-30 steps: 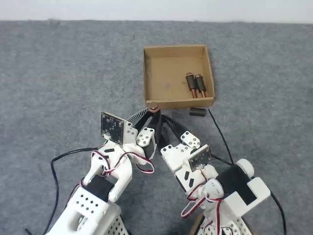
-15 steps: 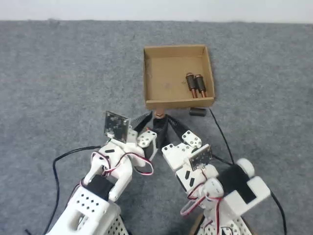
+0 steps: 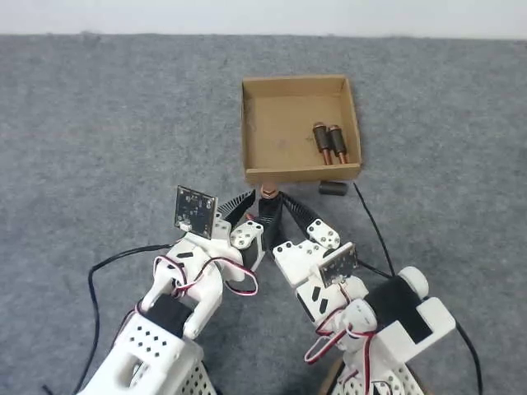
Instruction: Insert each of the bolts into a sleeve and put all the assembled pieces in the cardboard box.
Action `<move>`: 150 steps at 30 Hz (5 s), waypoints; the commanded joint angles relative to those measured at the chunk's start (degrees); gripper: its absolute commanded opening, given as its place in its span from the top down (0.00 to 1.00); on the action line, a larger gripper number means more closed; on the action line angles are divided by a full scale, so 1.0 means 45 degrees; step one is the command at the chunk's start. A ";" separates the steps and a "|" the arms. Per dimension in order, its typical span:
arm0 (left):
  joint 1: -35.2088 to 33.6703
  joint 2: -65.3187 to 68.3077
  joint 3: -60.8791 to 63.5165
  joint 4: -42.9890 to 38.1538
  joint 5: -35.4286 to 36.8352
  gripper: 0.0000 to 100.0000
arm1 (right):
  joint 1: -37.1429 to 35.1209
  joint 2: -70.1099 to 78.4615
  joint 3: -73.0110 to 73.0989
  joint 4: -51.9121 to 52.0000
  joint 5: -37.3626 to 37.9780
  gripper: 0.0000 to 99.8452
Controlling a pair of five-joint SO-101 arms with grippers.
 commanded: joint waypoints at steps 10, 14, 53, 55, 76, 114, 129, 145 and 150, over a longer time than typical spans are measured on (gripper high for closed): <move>0.0000 -0.0156 -0.2120 0.0098 0.0098 0.85 | 0.0186 -0.0107 -0.0195 0.0029 -0.0039 0.99; 0.0332 -0.0156 -0.2979 0.0098 0.0098 0.85 | 0.0186 -0.0088 -0.0195 0.0029 -0.0039 0.99; -0.8107 -0.6584 -0.3057 0.9201 -0.1602 0.85 | 0.0186 -0.0088 -0.0156 0.0029 -0.0039 0.99; -0.8381 -0.6584 -0.2315 0.9162 -0.1582 0.85 | 0.0186 -0.0088 -0.0156 0.0029 -0.0039 0.99; -0.8459 -0.6427 0.0987 0.9280 -0.1602 0.85 | 0.1651 -0.0088 -0.1074 0.0010 -0.0078 0.99; -0.8479 -0.6427 0.0987 0.9319 -0.1641 0.99 | 0.3917 -0.0088 -1.3402 1.5424 -0.0020 0.99; -0.8479 -0.6427 0.0987 0.9377 -0.1641 0.99 | 0.4034 0.0361 -1.8344 2.6364 -0.0039 0.99; -0.8498 -0.6388 0.0987 0.9397 -0.1661 0.99 | 0.4054 0.5128 -2.5670 3.3377 -0.0020 0.99; -0.8498 -0.6388 0.0987 0.9397 -0.1661 0.99 | 0.4054 0.5832 -2.6510 3.4393 -0.0039 0.89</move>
